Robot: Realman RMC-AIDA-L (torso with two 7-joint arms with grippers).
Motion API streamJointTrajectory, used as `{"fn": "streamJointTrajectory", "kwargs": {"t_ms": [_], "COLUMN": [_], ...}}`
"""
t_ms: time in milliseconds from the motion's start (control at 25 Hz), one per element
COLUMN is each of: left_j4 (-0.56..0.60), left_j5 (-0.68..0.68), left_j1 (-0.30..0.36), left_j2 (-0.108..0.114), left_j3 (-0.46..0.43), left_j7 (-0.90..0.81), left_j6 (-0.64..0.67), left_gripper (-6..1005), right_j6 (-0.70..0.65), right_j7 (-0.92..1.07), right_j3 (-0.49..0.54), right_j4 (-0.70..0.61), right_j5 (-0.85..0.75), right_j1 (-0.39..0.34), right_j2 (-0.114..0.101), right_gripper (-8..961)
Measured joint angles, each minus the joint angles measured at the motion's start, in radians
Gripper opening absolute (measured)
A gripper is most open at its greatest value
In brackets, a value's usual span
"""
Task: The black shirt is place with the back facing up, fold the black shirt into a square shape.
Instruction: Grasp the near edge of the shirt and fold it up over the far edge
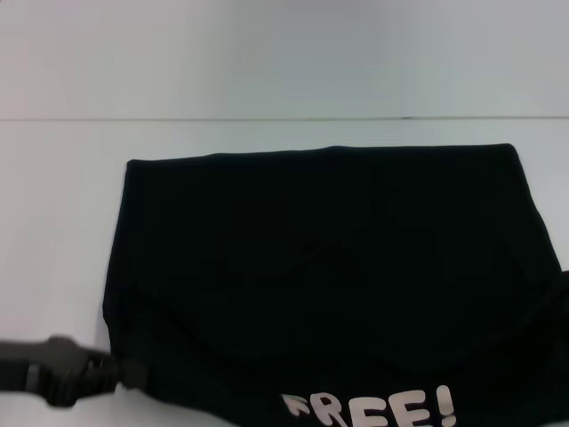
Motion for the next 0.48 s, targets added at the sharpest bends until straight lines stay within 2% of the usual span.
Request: {"fn": "streamJointTrajectory", "kwargs": {"t_ms": [200, 360, 480], "left_j4": [-0.060, -0.151, -0.197], "left_j5": [0.001, -0.003, -0.015], "left_j1": [-0.125, -0.232, -0.295], "left_j2": [0.038, 0.074, 0.083], "left_j3": [0.005, 0.000, 0.004], "left_j7": [-0.032, -0.067, -0.114], "left_j6": [-0.088, -0.282, -0.469], "left_gripper": [10, 9, 10], "right_j6": [0.014, 0.089, 0.189], "right_j7": [0.018, 0.049, 0.093], "right_j3": [0.029, 0.037, 0.036], "right_j4": [-0.012, -0.007, -0.003], "right_j5": [0.001, 0.001, 0.002], "right_j1": [0.115, 0.213, 0.280], "right_j2": [-0.020, -0.034, -0.038], "right_gripper": [3, 4, 4]}}
